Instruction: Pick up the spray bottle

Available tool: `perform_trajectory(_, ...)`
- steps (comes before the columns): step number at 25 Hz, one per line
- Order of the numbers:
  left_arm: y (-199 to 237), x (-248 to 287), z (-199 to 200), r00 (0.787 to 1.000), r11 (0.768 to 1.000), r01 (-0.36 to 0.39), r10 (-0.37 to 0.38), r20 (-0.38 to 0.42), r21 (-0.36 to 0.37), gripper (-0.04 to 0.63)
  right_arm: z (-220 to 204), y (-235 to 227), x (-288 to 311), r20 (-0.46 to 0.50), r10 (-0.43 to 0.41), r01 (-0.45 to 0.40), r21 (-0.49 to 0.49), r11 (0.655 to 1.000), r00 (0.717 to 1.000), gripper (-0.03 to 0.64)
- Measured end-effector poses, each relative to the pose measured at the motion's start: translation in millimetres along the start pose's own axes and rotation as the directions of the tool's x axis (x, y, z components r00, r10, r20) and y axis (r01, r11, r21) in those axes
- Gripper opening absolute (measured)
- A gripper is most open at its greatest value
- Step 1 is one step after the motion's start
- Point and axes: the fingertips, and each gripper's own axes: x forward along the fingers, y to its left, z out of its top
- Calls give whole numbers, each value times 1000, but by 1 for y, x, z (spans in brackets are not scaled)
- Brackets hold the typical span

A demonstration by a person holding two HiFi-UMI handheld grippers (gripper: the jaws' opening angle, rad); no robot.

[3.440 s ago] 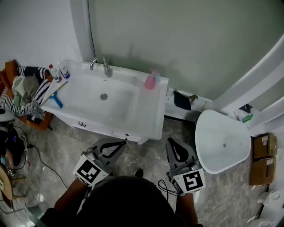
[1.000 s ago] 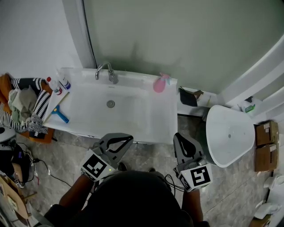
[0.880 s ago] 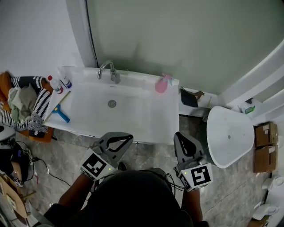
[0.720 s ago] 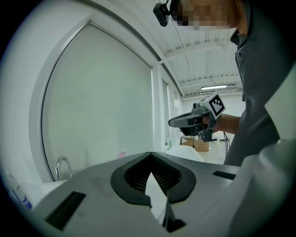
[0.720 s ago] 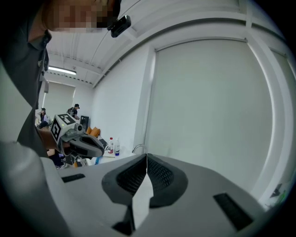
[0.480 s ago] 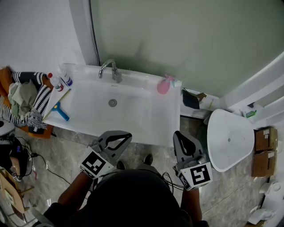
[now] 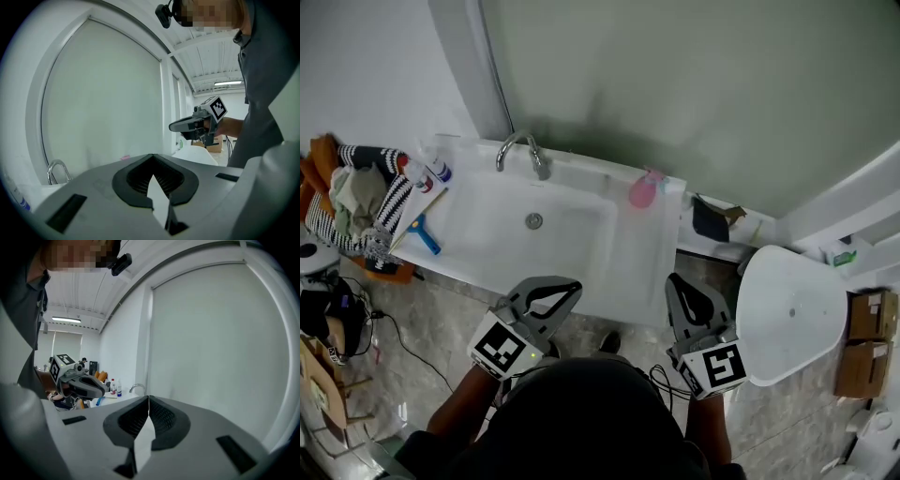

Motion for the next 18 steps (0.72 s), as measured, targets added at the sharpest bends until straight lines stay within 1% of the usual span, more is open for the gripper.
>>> perform_trajectory(6, -6, 42, 4, 999, 999, -42, 42, -26, -15, 4, -11, -41, 5, -1, 60, -60, 1, 998, 998, 9)
perform_trajectory(9, -8, 61, 5, 997, 998, -61, 60, -37, -17, 5, -13, -60, 7, -3, 76, -76, 1, 997, 997, 9)
perform_trajectory(14, -13, 88, 9, 996, 997, -74, 73, -59, -9, 3, -16, -90, 6, 4, 89, -89, 14, 996, 996, 9)
perform_trajectory(18, -19, 107, 14, 995, 997, -70, 71, -75, 14, 4, -23, -108, 0, 13, 95, -95, 27, 995, 995, 9)
